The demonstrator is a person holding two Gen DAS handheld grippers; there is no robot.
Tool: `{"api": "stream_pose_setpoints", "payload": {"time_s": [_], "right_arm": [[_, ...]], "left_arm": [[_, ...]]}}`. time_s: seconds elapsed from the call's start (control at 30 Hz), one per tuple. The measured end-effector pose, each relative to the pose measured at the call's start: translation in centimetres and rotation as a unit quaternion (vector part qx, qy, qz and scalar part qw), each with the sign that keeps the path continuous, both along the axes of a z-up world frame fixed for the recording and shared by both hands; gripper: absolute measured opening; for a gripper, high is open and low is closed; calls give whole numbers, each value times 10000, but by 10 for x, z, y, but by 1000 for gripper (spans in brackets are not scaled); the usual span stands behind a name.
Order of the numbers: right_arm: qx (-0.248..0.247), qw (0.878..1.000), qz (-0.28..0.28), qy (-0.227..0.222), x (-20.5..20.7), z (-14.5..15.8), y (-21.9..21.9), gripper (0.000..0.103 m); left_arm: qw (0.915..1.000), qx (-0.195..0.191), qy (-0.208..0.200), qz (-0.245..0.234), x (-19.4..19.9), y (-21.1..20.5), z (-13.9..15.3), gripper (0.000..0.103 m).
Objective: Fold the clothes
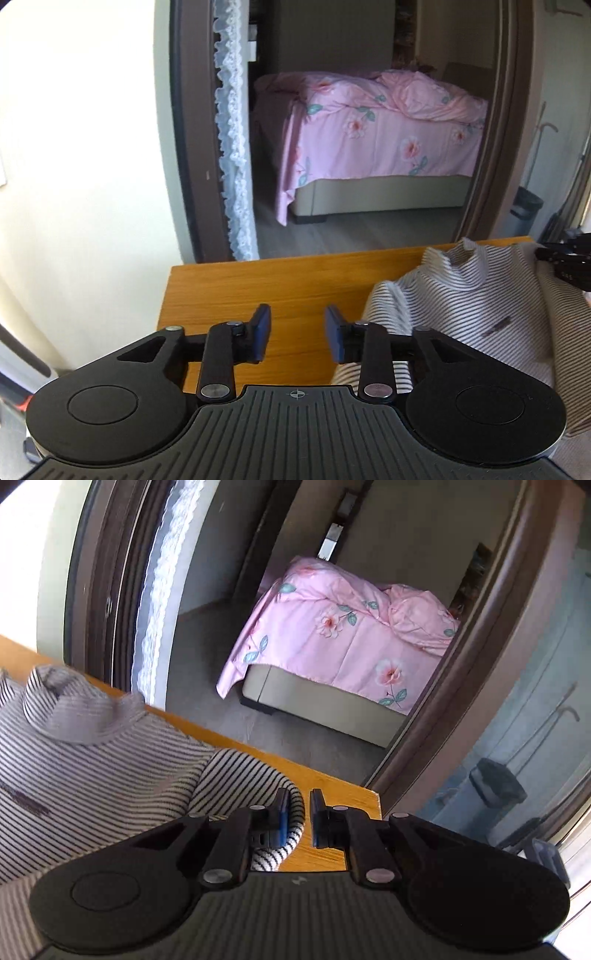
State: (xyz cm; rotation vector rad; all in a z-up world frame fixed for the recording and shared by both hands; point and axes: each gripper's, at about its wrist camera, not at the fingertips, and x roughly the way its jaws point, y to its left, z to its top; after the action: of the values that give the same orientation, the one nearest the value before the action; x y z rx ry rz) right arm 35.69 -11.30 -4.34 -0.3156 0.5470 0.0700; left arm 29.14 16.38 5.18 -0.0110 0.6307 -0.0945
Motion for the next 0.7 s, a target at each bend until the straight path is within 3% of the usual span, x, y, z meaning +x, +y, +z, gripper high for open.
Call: {"api": "stream_pose_setpoints", "payload": {"time_s": [0.03,0.07,0.2,0.23,0.37,0.5,0.53,0.57,0.6,0.63,0.67,0.7], "right_arm": [[234,9997,8,-85,-11,11,-6,16],[500,9987,73,-98,-28,20,-12,25],[1589,9861,481,30,-107,48,-31,63],[1833,9806,678,134,-128,47,-29,66],[2563,9567,1282,504,-197,26,-7,70],[2525,9609,948,628,-212,-8,26,70],[2514,9621,853,630,-207,-12,31,69],[2492,9631,793,632,-201,-15,35,59],[2469,9642,733,635,-196,-18,39,28],[2414,9649,738,718,-188,-17,41,11],[2377,9654,779,743,-182,-8,35,4],[2353,9657,824,727,-177,4,25,4]], "left_arm": [[9998,-94,-83,-126,-5,-7,5,60],[9993,-214,-133,-267,-10,-15,8,63],[9926,-987,-205,-680,-36,-47,6,91],[9898,-1211,-206,-720,-43,-54,-1,96],[9777,-1928,-195,-805,-70,-79,-32,98],[9755,-2077,-160,-706,-86,-86,-58,98],[9754,-2098,-158,-664,-88,-84,-63,99],[9755,-2104,-145,-628,-89,-81,-66,99],[9753,-2129,-165,-571,-92,-78,-66,99],[9769,-2059,-206,-540,-95,-75,-65,101],[9786,-1977,-250,-519,-98,-73,-63,101],[9809,-1843,-304,-549,-103,-71,-62,101]]}}
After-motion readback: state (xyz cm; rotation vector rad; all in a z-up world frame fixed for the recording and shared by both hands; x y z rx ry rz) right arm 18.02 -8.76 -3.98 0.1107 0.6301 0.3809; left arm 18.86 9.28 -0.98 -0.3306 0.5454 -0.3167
